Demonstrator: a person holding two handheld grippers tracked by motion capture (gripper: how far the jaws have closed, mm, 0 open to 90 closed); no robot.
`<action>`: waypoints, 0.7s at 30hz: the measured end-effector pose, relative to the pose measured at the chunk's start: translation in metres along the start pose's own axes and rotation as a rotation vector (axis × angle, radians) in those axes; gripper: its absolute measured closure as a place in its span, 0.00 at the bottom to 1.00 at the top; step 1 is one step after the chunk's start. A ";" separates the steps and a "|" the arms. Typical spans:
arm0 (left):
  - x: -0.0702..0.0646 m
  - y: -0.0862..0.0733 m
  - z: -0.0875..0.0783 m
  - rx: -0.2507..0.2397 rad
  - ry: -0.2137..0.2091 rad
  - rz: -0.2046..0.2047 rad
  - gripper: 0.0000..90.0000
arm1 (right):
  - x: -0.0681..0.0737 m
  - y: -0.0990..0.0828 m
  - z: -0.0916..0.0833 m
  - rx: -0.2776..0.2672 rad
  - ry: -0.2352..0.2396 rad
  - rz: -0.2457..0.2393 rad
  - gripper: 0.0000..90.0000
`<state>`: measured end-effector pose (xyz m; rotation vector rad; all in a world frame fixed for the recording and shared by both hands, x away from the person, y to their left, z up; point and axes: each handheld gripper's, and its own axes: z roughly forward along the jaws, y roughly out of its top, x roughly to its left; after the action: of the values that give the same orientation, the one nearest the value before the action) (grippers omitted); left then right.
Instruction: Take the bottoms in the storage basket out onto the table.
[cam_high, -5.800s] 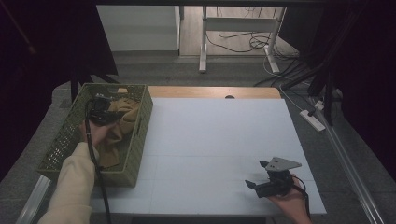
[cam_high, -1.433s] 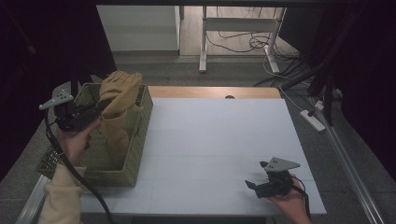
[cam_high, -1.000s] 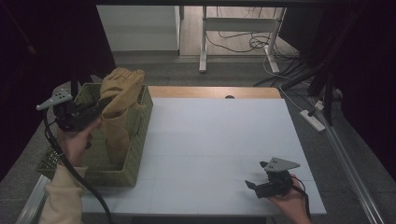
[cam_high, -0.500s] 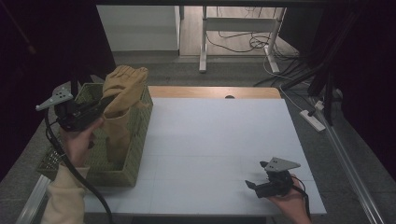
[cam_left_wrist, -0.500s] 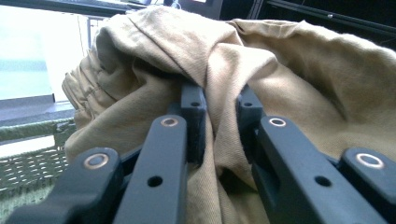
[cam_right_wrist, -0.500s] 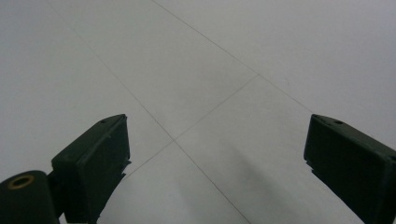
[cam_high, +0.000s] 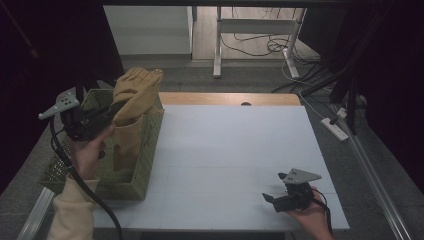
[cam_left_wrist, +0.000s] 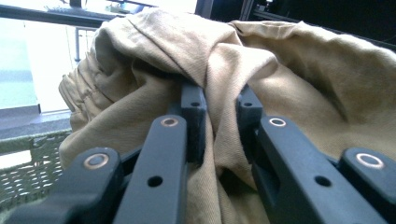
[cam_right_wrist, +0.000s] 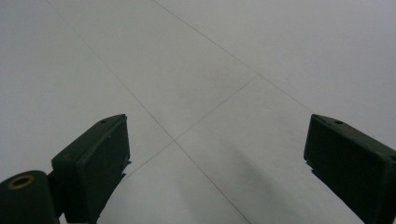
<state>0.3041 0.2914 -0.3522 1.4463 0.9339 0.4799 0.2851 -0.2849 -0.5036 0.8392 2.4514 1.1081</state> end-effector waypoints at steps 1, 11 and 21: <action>-0.001 0.000 0.001 -0.001 -0.004 0.001 0.87 | 0.000 0.000 0.000 0.000 0.000 0.000 0.08; -0.013 0.006 0.007 -0.021 -0.034 0.007 0.87 | 0.000 0.000 -0.001 -0.001 -0.007 0.002 0.08; -0.025 0.012 0.025 -0.022 -0.058 0.005 0.87 | 0.000 0.000 -0.001 -0.006 -0.003 -0.002 0.08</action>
<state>0.3123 0.2579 -0.3376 1.4359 0.8762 0.4485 0.2845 -0.2860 -0.5028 0.8362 2.4444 1.1123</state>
